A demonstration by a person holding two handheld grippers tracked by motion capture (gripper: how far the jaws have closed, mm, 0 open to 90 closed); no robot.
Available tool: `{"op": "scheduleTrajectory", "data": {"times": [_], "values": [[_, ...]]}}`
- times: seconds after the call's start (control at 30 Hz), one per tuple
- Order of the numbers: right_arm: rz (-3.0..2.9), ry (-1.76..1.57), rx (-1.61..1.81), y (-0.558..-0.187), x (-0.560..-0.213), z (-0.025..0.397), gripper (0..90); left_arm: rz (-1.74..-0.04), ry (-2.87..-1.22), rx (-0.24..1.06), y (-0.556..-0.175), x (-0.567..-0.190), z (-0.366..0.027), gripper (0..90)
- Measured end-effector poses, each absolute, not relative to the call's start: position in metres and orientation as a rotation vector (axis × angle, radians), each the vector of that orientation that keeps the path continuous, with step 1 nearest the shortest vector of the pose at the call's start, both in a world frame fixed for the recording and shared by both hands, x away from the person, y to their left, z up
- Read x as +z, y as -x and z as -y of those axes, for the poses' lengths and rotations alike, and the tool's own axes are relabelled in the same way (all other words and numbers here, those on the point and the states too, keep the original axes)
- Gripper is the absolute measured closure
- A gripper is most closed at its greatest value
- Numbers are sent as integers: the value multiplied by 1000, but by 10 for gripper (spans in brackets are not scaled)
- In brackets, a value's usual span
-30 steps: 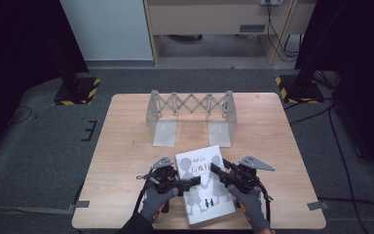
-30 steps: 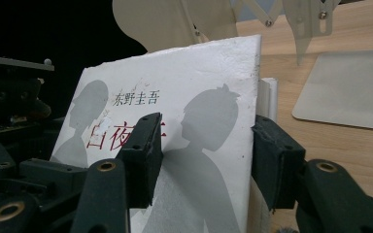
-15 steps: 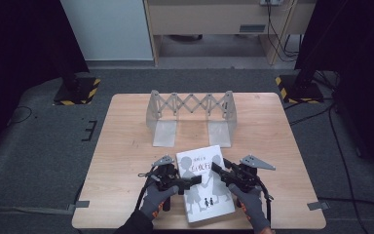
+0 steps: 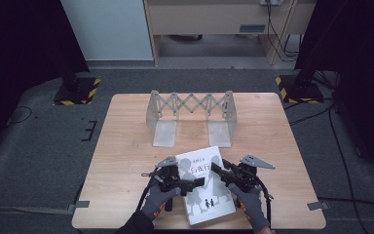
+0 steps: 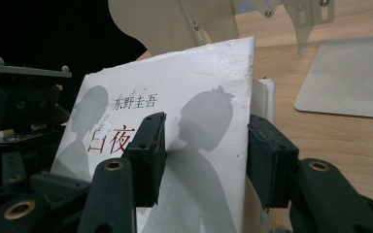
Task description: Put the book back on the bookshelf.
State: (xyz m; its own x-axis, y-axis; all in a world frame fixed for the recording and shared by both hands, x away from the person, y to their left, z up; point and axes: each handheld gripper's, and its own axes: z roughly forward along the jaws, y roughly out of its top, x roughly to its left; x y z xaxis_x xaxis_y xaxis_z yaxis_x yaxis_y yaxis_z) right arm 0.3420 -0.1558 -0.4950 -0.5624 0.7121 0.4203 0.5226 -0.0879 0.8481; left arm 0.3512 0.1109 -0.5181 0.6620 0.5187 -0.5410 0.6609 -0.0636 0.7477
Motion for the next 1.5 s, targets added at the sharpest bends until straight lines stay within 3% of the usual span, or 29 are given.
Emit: {"op": "scheduleTrajectory", "data": {"times": [0.07, 0.47, 0.7, 1.23, 1.5], "values": [[-2002, -1382, 1720, -341, -494, 156, 522, -981, -1696, -174, -352, -516, -114, 196], [-2060, -1395, 1671, -346, -499, 155, 458, -1018, -1666, -170, -350, -517, -117, 237], [-2049, -1414, 1680, -348, -497, 165, 415, -1013, -1629, -194, -351, -513, -120, 312], [-2014, -1471, 1627, -353, -499, 179, 367, -985, -1648, -107, -353, -498, -131, 327], [-1985, -1486, 1538, -357, -503, 188, 344, -970, -1619, -96, -353, -487, -138, 383]]}}
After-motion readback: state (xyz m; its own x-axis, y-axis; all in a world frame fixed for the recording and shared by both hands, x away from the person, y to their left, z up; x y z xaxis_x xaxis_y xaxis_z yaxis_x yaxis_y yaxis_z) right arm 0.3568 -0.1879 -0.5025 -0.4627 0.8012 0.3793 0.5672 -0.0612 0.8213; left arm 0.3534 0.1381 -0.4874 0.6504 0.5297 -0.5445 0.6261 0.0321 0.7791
